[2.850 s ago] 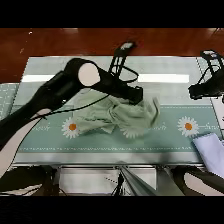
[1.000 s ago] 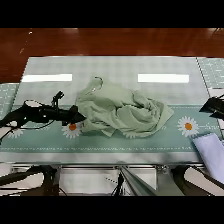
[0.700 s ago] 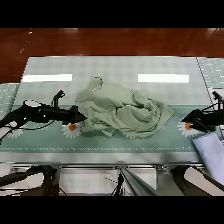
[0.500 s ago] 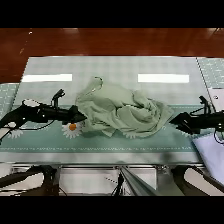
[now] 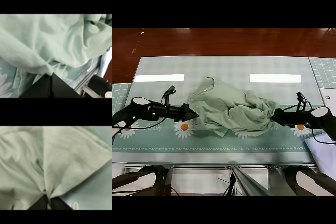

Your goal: Fold the shirts.

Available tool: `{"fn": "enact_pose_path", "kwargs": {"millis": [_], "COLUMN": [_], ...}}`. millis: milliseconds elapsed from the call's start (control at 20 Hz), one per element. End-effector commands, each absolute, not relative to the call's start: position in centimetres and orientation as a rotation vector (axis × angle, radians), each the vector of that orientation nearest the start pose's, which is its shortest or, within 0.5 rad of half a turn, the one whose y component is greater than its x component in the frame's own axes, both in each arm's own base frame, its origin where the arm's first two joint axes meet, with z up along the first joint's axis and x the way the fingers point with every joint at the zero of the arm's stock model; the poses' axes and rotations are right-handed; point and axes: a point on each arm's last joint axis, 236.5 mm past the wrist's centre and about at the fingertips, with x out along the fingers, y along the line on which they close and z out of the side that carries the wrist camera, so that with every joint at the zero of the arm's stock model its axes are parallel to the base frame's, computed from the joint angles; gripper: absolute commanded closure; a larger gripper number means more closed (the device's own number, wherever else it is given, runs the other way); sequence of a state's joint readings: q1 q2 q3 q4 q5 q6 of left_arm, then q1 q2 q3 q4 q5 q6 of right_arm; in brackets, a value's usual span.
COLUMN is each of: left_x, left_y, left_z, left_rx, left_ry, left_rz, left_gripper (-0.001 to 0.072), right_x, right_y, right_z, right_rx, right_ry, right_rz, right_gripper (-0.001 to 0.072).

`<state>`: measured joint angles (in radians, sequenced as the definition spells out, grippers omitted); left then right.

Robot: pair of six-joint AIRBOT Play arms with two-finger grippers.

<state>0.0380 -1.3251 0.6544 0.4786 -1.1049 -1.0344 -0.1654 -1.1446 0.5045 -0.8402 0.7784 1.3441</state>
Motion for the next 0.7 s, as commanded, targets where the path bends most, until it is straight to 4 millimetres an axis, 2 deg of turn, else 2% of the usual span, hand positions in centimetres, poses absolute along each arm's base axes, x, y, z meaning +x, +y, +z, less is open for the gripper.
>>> {"fn": "enact_pose_path", "kwargs": {"millis": [0,100,150,200,250,350,400,500,550,650], "left_x": [32.3,35.1,36.5,37.5,38.3,38.7,38.1,35.6,33.5,28.4], "left_y": [-16.7,-15.2,-14.4,-13.9,-13.5,-13.5,-13.6,-13.6,-13.7,-14.1], "left_z": [-2.7,1.3,4.2,7.4,11.1,20.6,25.4,35.8,40.9,48.8], "left_rx": [-0.790,-0.754,-0.721,-0.680,-0.630,-0.495,-0.430,-0.298,-0.238,-0.139], "left_ry": [1.275,1.150,1.069,0.989,0.899,0.676,0.564,0.310,0.177,-0.038], "left_rz": [-0.635,-0.645,-0.655,-0.671,-0.689,-0.730,-0.744,-0.750,-0.745,-0.740], "left_gripper": [0.0688,0.0688,0.0688,0.0688,0.0688,0.0688,0.0688,0.0688,0.0688,0.0688], "right_x": [31.1,32.9,34.0,35.1,35.9,36.7,36.5,34.8,33.7,31.1], "right_y": [6.6,5.5,4.7,4.0,3.6,3.3,3.5,3.7,3.9,4.5], "right_z": [-8.6,-3.9,-0.8,3.2,7.2,16.5,21.2,29.5,32.9,38.6], "right_rx": [0.664,0.577,0.544,0.509,0.475,0.398,0.368,0.310,0.297,0.298], "right_ry": [1.215,1.116,1.041,0.941,0.840,0.612,0.500,0.305,0.227,0.104], "right_rz": [0.094,0.160,0.173,0.185,0.195,0.216,0.228,0.244,0.247,0.260], "right_gripper": [0.0693,0.0693,0.0693,0.0693,0.0694,0.0694,0.0694,0.0694,0.0694,0.0694]}}
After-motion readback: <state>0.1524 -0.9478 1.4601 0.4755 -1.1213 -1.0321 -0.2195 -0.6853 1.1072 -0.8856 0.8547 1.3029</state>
